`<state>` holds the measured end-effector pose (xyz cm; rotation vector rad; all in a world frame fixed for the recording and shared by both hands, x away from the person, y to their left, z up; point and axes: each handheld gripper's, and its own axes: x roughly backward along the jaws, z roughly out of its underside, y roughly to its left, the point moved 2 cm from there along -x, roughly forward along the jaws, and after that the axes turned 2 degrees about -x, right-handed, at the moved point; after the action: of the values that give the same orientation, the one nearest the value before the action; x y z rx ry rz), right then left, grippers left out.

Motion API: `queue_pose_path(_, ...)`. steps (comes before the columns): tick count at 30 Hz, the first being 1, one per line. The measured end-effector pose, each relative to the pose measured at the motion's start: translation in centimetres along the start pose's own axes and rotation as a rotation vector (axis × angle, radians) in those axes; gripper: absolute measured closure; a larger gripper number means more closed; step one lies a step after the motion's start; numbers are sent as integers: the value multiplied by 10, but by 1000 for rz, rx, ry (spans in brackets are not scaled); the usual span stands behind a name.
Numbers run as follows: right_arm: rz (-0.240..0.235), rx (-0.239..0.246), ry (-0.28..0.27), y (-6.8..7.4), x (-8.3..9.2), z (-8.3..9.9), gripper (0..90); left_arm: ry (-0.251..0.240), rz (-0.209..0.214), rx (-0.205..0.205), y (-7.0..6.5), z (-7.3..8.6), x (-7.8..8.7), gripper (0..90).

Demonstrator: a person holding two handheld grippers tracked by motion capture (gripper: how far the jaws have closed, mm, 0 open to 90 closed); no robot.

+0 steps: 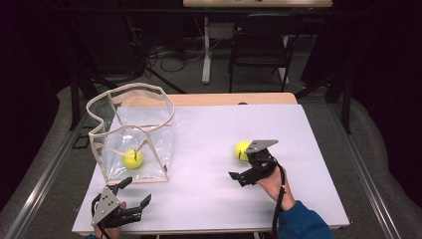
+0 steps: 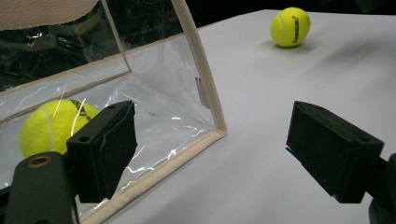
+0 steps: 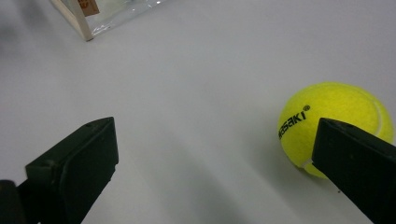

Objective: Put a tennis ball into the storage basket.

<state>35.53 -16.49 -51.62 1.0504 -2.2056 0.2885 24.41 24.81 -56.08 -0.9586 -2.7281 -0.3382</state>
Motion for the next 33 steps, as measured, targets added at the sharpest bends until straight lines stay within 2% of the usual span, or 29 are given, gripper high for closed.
queue_pose_path(8, 24, -15, -3, -7, 5, -2, 0, 4, -2, 4, 1, 1, 0, 158)
queue_pose_path(13, 66, -17, -5, -14, 9, -4, 0, 7, 2, 0, 1, 1, -1, 158)
queue_pose_path(18, 83, -33, -13, -22, 10, -5, 0, 9, 7, 1, 0, 1, -2, 158)
queue_pose_path(33, 144, -66, 4, -48, -1, -10, 0, 14, 6, -7, -1, 1, -2, 158)
